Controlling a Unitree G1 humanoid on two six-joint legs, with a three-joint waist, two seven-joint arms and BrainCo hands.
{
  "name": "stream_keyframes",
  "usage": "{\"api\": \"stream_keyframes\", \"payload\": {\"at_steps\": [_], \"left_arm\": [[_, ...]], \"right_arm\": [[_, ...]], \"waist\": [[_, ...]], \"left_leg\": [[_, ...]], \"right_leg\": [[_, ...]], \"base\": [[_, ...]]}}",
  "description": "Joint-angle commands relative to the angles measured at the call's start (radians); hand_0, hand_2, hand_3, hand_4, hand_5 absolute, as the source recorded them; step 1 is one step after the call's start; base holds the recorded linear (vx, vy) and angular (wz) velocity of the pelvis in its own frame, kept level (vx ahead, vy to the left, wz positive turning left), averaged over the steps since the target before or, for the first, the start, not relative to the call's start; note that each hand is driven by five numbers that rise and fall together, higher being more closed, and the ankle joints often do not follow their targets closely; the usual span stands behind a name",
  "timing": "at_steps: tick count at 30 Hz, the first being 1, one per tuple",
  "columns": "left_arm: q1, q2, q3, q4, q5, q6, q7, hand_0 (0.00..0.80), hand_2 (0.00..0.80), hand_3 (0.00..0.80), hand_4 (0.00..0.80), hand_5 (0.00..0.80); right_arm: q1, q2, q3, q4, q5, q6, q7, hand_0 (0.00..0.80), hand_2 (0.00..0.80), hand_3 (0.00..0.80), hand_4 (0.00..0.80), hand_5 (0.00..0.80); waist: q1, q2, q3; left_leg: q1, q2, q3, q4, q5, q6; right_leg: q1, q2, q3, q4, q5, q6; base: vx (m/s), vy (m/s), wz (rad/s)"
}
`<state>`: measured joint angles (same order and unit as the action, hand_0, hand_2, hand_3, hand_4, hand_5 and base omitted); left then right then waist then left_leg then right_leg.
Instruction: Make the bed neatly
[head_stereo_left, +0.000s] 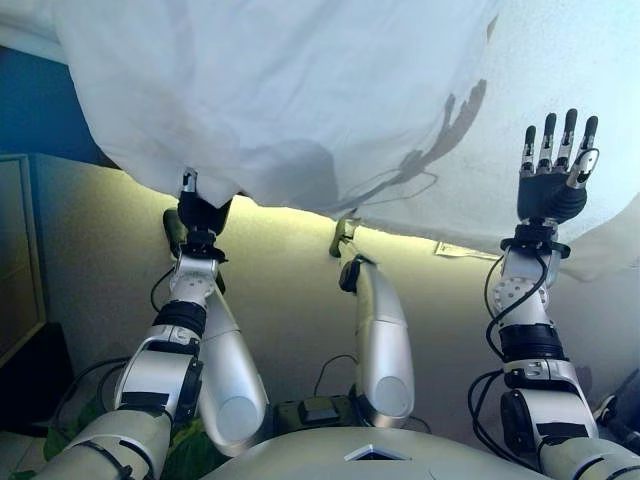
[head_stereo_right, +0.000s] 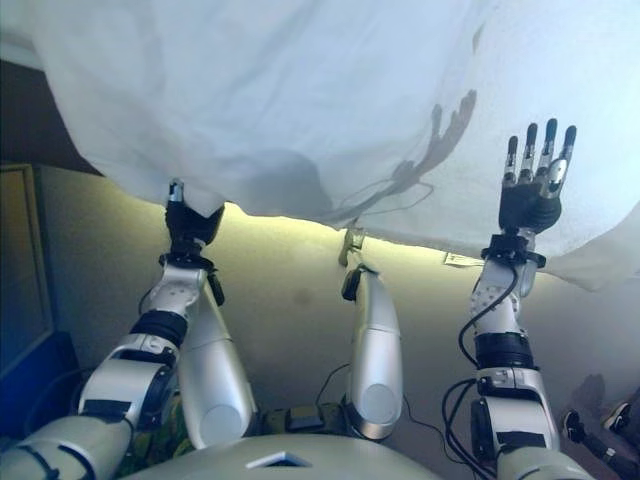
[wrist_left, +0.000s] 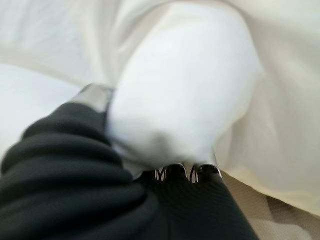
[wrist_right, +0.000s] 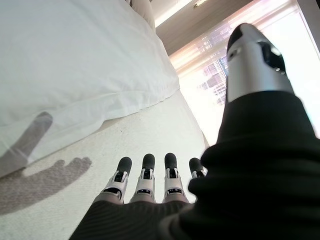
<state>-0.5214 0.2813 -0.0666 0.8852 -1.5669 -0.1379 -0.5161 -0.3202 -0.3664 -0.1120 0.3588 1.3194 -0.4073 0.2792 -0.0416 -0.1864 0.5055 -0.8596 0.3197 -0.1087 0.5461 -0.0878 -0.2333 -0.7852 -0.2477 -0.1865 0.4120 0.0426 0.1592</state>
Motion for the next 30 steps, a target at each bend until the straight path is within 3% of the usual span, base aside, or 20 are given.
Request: {"api": "stream_keyframes", "payload": {"at_steps": [1,5,14,16,22,30], "left_arm": [[-0.034,0.004,-0.016,-0.052,-0.019,-0.014,-0.011,0.800,0.800,0.800,0.800,0.800],[-0.005,0.008,0.005,-0.048,0.008,-0.019,-0.002,0.800,0.800,0.800,0.800,0.800],[0.109,0.068,0.132,-0.019,0.043,-0.020,0.051,0.800,0.800,0.800,0.800,0.800],[0.152,0.086,0.168,-0.010,0.058,-0.011,0.066,0.800,0.800,0.800,0.800,0.800],[0.213,0.081,0.182,0.052,0.048,-0.010,0.073,0.800,0.800,0.800,0.800,0.800],[0.282,0.088,0.205,0.077,0.115,0.038,0.058,0.800,0.800,0.800,0.800,0.800]], "right_arm": [[0.018,-0.022,-0.120,-0.107,-0.026,-0.011,0.008,0.000,0.000,0.000,0.000,0.000],[0.036,-0.003,-0.137,-0.123,-0.027,0.009,0.024,0.000,0.000,0.000,0.000,0.000],[0.053,-0.014,-0.169,-0.166,-0.057,0.095,0.007,0.000,0.000,0.000,0.000,0.000],[0.067,-0.030,-0.172,-0.170,-0.051,0.105,-0.010,0.000,0.000,0.000,0.000,0.000],[0.023,-0.095,-0.041,-0.141,-0.077,-0.031,-0.136,0.000,0.000,0.000,0.000,0.000],[-0.053,-0.122,-0.021,0.074,-0.030,-0.129,-0.103,0.000,0.000,0.000,0.000,0.000]], "waist": [[0.003,-0.004,0.014],[0.009,-0.003,0.014],[0.026,0.018,-0.028],[0.030,0.022,-0.047],[0.065,0.077,-0.080],[0.151,0.104,-0.128]], "left_leg": [[-0.003,0.017,-0.002,-0.102,0.124,0.065],[0.040,0.019,0.003,-0.123,0.123,0.065],[0.168,0.035,0.022,-0.170,0.110,0.057],[0.198,0.029,0.031,-0.196,0.136,0.065],[0.308,0.015,0.047,-0.281,0.152,0.072],[0.386,-0.002,0.035,-0.343,0.149,0.075]], "right_leg": [[0.059,-0.068,-0.003,-0.028,-0.012,0.042],[0.110,-0.063,-0.019,-0.054,-0.010,0.041],[0.240,-0.046,-0.044,-0.109,-0.016,0.038],[0.268,-0.054,-0.051,-0.129,0.003,0.028],[0.356,-0.083,-0.066,-0.171,-0.004,0.040],[0.483,-0.094,-0.131,-0.243,0.003,0.050]], "base": [[0.000,0.000,0.00],[0.017,-0.026,0.01],[0.045,0.005,0.02],[0.043,0.008,0.04],[0.096,0.030,0.13],[0.078,-0.074,0.17]]}}
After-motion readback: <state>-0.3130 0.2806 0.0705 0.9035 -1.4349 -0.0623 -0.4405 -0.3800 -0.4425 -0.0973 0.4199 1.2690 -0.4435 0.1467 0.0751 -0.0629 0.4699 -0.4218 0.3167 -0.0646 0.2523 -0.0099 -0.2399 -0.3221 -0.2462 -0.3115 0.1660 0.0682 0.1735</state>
